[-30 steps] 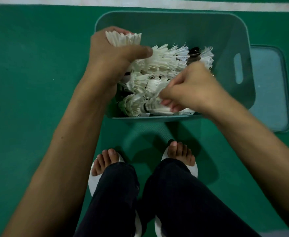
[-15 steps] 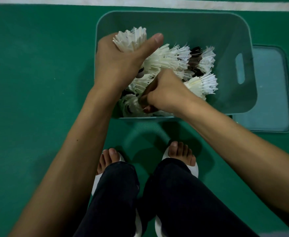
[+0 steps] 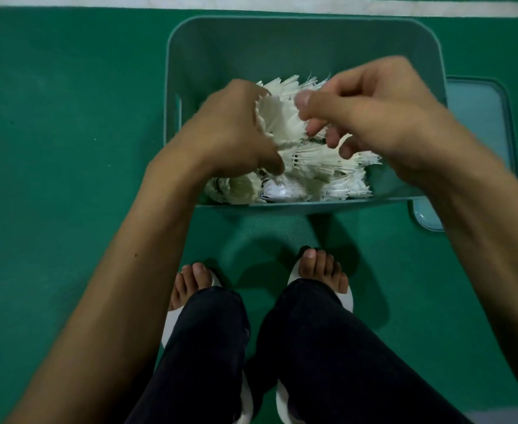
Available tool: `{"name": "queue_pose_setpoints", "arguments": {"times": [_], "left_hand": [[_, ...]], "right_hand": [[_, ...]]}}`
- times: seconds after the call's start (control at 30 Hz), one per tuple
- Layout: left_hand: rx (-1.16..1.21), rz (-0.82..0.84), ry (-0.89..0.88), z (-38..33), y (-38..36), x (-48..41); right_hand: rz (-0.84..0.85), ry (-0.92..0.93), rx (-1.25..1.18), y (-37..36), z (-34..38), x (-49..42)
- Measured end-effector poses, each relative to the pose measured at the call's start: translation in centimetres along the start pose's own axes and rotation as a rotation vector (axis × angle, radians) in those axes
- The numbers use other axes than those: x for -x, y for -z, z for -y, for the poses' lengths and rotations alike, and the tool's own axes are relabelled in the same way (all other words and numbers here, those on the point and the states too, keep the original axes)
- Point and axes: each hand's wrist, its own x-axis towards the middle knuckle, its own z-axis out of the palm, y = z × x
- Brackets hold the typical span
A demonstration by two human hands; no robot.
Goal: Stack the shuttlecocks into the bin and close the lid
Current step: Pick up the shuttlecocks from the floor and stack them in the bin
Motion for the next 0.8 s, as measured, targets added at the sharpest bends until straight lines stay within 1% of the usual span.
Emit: {"name": "queue_pose_setpoints", "arguments": {"times": [0.07, 0.13, 0.23, 0.33, 0.4, 0.5, 0.6, 0.7, 0.73, 0.8], "left_hand": [[-0.095, 0.073, -0.024, -0.6, -0.3, 0.1], [-0.159, 0.087, -0.030, -0.4, -0.4, 0.0], [-0.123, 0.171, -0.038, 0.0, -0.5, 0.1], [-0.172, 0.256, -0.044, -0.2, -0.3, 0.4], [-0.200, 0.278, -0.041, -0.2, -0.1, 0.5], [-0.207, 0.249, 0.026, 0.2, 0.8, 0.8], [-0.193, 0.195, 0.060, 0.5, 1.4, 0.5], [-0.309, 0.032, 0.140, 0.9, 0.9, -0.7], [-0.361, 0.001, 0.166, 1.2, 0.7, -1.1], [-0.443, 0.021, 0.199, 2.0, 0.3, -2.0]], "right_hand": [[-0.032, 0.041, 0.117, -0.6, 0.0, 0.0], [-0.091, 0.071, 0.198, -1.4, -0.7, -0.1], [-0.193, 0.112, 0.280, -2.7, -2.1, -0.5], [-0.137, 0.068, 0.239, -3.3, -2.8, -1.1], [-0.088, 0.044, 0.239, -3.0, -2.9, -1.2], [-0.042, -0.001, 0.269, -2.4, -2.8, -1.0], [0.024, -0.066, 0.237, -2.5, -3.0, -0.9], [0.074, -0.114, 0.212, -3.8, -3.2, -1.1], [0.089, -0.123, 0.207, -4.2, -3.2, -1.1], [0.109, -0.144, 0.194, -4.6, -3.0, -1.3]]}}
